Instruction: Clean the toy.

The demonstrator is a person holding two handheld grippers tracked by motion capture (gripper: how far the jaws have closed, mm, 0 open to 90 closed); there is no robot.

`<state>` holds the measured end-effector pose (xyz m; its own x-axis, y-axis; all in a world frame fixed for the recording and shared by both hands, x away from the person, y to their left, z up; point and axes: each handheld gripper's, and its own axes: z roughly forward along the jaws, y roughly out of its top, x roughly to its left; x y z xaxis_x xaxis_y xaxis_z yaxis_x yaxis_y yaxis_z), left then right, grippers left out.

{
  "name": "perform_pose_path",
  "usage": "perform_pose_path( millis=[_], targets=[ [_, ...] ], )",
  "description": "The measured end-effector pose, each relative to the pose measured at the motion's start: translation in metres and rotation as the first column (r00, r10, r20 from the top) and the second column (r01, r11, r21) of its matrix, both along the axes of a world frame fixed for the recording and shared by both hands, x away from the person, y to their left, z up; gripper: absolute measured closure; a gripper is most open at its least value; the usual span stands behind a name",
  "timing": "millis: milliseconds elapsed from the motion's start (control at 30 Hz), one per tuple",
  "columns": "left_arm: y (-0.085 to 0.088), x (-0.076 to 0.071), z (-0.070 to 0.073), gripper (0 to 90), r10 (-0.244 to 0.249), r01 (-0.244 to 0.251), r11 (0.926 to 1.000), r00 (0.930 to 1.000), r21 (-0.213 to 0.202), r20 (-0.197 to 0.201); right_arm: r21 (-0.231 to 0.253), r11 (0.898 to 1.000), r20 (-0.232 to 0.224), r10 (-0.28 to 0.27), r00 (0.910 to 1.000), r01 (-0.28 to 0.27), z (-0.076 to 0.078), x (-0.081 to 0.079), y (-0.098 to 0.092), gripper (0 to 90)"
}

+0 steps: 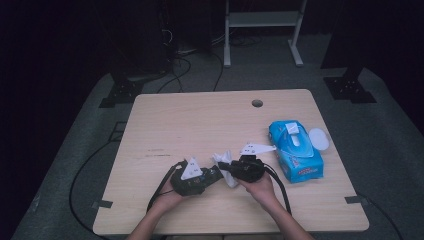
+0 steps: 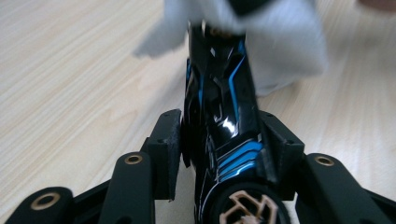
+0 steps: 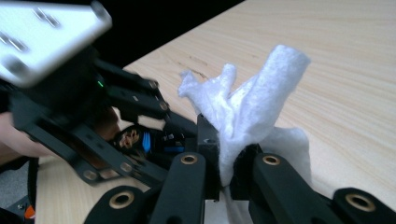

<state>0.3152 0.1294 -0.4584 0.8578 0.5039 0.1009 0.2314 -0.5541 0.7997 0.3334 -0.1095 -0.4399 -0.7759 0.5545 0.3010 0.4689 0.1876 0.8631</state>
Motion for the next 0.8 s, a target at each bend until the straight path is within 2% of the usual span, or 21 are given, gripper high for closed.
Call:
perform_pose_path(
  millis=[67,200,367,467,633,700,800],
  targets=[
    [0.005,0.001,0.004,51.9,0.004,-0.004,0.9991,1.0,-0.042,-0.009,-0.01,1.0,-0.011,0.001,0.9999,-0.001,-0.003,0.002,0.001,85.4],
    [0.013,0.001,0.01,49.5,-0.009,0.005,0.995,0.9995,-0.1,-0.032,-0.017,1.0,-0.017,-0.001,0.9999,0.0,-0.006,0.004,0.002,85.3],
    [0.025,0.003,0.017,48.6,0.0,-0.011,0.9823,0.9985,-0.187,-0.055,-0.006,1.0,-0.009,0.0,1.0,0.0,-0.003,0.003,0.003,85.3],
    [0.031,0.005,0.018,47.7,0.007,-0.024,0.9749,0.9972,-0.221,-0.075,0.004,1.0,-0.005,-0.001,1.0,0.001,-0.001,0.005,0.004,85.3],
    [0.036,0.009,0.016,47.0,0.023,-0.048,0.9672,0.9944,-0.249,-0.103,-0.01,1.0,-0.02,0.001,0.9998,-0.001,-0.005,0.007,0.006,85.3],
    [0.038,0.01,0.016,46.6,0.026,-0.052,0.9687,0.9935,-0.243,-0.111,-0.007,1.0,-0.026,0.0,0.9997,-0.001,-0.006,0.008,0.006,85.3],
    [0.037,0.01,0.015,46.2,0.021,-0.052,0.9658,0.9921,-0.254,-0.124,-0.014,1.0,-0.025,0.003,0.9997,-0.004,-0.006,0.008,0.005,85.3]
  ],
)
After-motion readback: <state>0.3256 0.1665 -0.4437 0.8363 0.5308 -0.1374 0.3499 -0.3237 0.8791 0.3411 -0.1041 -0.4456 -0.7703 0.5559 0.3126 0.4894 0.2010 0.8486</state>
